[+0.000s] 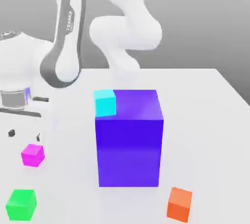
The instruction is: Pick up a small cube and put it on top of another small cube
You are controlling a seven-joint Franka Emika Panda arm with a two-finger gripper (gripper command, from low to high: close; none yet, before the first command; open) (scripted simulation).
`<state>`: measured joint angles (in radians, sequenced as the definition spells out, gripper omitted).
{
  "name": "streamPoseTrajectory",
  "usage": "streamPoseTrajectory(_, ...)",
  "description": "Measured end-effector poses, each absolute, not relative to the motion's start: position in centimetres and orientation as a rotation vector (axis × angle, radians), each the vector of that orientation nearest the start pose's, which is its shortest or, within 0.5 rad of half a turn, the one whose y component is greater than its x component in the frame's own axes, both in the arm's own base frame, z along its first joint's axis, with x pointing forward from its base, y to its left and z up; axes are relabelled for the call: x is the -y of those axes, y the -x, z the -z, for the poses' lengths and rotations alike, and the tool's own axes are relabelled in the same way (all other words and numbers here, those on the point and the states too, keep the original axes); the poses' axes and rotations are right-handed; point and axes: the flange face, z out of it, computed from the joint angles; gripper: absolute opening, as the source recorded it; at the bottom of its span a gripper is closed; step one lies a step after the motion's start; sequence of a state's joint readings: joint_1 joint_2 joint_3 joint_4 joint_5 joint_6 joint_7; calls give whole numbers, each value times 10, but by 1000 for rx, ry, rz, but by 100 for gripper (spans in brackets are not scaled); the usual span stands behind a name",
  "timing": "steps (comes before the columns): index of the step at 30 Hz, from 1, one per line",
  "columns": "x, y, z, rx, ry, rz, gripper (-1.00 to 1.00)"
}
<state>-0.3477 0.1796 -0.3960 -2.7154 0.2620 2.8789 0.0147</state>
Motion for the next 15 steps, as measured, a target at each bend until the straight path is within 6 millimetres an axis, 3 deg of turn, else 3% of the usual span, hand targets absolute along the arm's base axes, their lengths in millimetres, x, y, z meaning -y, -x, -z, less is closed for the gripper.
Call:
streamPoseTrajectory(3, 287, -275, -144, -1515, 2757, 2, 0)
streamPoseTrajectory(4, 286, -274, -133, -1516, 2755, 1, -100)
streamPoseTrajectory(11, 286, -274, -130, -1515, 2753, -2, -100)
streamPoseTrajectory(15, 287, -275, -164, -1515, 2756, 0, -100)
